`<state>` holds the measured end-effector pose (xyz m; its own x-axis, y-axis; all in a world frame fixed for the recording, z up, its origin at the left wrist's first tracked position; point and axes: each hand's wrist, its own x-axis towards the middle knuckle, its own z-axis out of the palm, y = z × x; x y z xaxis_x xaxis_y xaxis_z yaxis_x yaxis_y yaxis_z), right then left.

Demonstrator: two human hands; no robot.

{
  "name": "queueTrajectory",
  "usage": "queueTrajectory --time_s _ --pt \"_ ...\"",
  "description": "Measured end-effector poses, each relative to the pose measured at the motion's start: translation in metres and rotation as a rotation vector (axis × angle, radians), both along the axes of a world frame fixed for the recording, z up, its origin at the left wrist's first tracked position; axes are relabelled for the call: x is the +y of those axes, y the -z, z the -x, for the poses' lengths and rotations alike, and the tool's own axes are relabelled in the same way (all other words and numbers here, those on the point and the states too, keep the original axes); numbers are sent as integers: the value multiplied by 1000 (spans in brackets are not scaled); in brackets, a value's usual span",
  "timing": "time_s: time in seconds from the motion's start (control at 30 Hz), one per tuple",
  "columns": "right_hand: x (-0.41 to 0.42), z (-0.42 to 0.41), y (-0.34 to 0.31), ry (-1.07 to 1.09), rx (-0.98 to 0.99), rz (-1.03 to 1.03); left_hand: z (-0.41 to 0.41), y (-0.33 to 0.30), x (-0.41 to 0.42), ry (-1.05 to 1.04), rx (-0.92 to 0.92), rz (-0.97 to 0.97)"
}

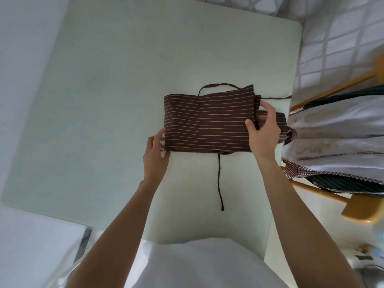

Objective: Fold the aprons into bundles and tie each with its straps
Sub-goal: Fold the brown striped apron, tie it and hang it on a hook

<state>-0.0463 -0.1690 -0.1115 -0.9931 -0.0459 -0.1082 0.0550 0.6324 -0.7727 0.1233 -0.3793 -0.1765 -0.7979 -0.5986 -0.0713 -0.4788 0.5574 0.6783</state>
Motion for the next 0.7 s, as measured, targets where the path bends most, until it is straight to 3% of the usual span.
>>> queueTrajectory --time_s 0.13,0.3,0.43,0.6,0.7 --pt "44 7 -3 156 -4 -89 4 14 7 110 -11 100" --pt "81 10 26 239 -174 -243 19 10 19 5 -120 -105" --pt "90 14 38 204 -215 -218 28 3 27 -3 -98 -184" --pt "98 24 34 246 -50 -217 30 5 26 151 -44 -40" --pt "110 30 38 317 -97 -262 28 10 22 350 -23 93"
